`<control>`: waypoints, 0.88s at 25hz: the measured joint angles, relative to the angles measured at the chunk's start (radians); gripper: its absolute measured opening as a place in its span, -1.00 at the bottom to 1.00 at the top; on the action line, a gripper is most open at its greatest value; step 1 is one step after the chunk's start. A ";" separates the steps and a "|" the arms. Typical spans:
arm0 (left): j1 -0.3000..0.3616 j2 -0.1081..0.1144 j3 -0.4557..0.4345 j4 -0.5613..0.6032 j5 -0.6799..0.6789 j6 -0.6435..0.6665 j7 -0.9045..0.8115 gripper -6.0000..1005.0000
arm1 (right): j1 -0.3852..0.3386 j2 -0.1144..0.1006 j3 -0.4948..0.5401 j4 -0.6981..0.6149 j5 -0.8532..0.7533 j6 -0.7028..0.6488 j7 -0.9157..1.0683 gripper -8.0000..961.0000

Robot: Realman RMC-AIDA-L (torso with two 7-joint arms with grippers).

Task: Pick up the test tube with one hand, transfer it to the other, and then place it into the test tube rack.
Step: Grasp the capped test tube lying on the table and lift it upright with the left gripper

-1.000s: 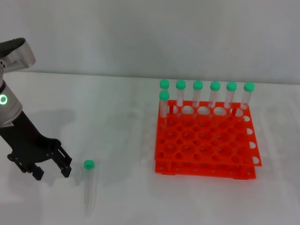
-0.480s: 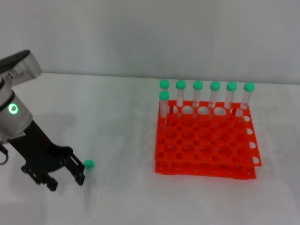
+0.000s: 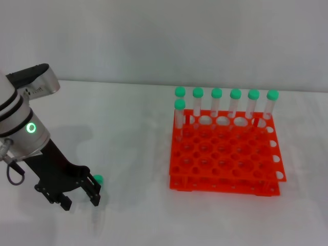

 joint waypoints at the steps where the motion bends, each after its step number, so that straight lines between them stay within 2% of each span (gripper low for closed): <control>1: 0.000 0.000 0.000 0.000 0.000 0.000 0.000 0.39 | 0.000 -0.001 -0.002 0.000 0.000 0.000 0.000 0.75; 12: -0.029 -0.014 0.017 -0.037 0.000 -0.026 0.001 0.35 | 0.006 -0.006 -0.010 0.007 0.000 0.000 0.000 0.75; 22: -0.054 -0.029 0.026 -0.076 0.000 -0.037 0.002 0.18 | 0.009 -0.010 -0.010 0.007 0.000 0.000 0.000 0.75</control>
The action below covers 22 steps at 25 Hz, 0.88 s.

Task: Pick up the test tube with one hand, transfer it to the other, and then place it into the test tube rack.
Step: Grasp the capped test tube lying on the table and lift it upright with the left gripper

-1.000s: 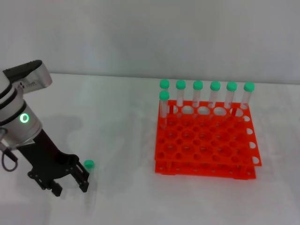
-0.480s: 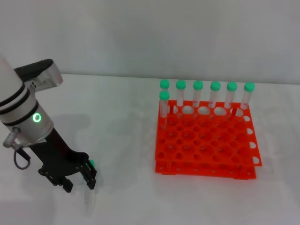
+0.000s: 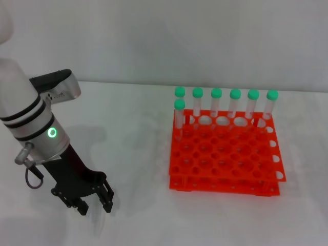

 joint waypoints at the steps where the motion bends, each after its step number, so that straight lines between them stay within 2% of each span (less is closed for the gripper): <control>1: -0.001 -0.004 0.012 -0.001 0.000 -0.004 0.000 0.16 | 0.000 0.000 0.000 0.000 0.000 0.000 0.000 0.75; 6: -0.006 -0.009 0.054 -0.014 0.000 -0.008 0.000 0.17 | 0.001 0.000 0.000 0.000 0.000 -0.001 0.000 0.75; 22: -0.001 -0.016 0.064 -0.042 0.000 -0.023 -0.001 0.15 | 0.002 0.002 0.001 0.002 0.000 -0.002 -0.004 0.75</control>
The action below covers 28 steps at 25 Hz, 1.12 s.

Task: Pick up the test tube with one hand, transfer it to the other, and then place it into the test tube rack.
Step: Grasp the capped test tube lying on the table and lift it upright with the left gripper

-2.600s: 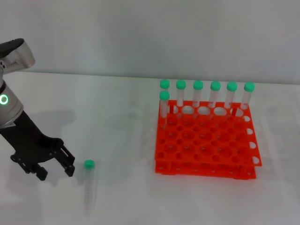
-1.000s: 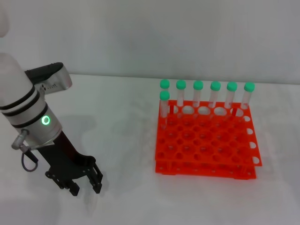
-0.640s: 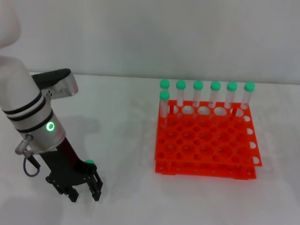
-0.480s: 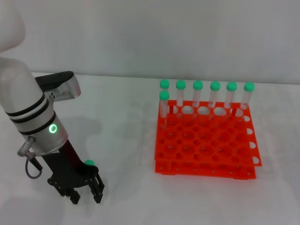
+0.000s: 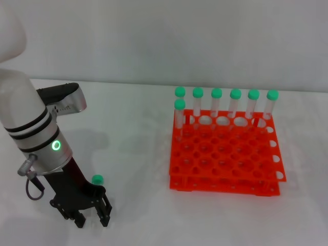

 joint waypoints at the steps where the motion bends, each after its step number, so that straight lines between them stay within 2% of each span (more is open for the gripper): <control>1: 0.001 0.000 0.000 0.000 0.000 -0.002 0.000 0.15 | 0.000 0.000 0.001 0.000 0.000 0.000 0.000 0.75; 8: 0.012 0.000 0.001 0.000 0.001 -0.027 0.001 0.14 | -0.001 0.004 0.001 0.000 0.000 0.000 -0.002 0.75; 16: 0.015 0.001 -0.008 0.000 -0.006 -0.047 0.001 -0.23 | -0.005 0.004 0.006 0.000 0.000 0.000 0.003 0.75; 22: 0.016 0.001 -0.005 -0.008 -0.005 -0.048 0.001 -0.24 | -0.005 0.004 0.006 0.000 0.001 0.000 0.003 0.75; 28: 0.016 0.000 -0.003 -0.011 -0.004 -0.052 0.002 -0.06 | -0.005 0.003 0.006 0.000 0.003 0.000 0.004 0.75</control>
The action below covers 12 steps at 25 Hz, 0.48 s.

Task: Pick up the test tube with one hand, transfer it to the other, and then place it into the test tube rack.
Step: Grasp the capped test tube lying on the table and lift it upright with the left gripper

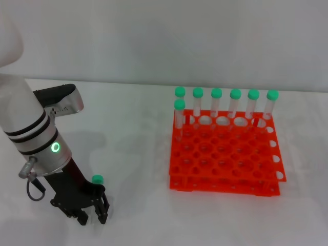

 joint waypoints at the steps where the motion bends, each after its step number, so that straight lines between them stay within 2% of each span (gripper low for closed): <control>1: 0.000 0.000 0.000 0.000 0.000 -0.001 0.000 -0.06 | 0.000 0.000 0.000 0.000 0.000 0.000 0.000 0.75; 5: 0.000 0.000 0.001 -0.003 0.001 -0.005 0.004 -0.06 | -0.002 -0.002 0.000 0.000 0.001 0.000 0.001 0.75; 12: 0.009 -0.001 0.002 -0.004 0.003 -0.014 0.028 -0.20 | -0.006 -0.003 0.000 0.000 0.002 -0.004 0.001 0.75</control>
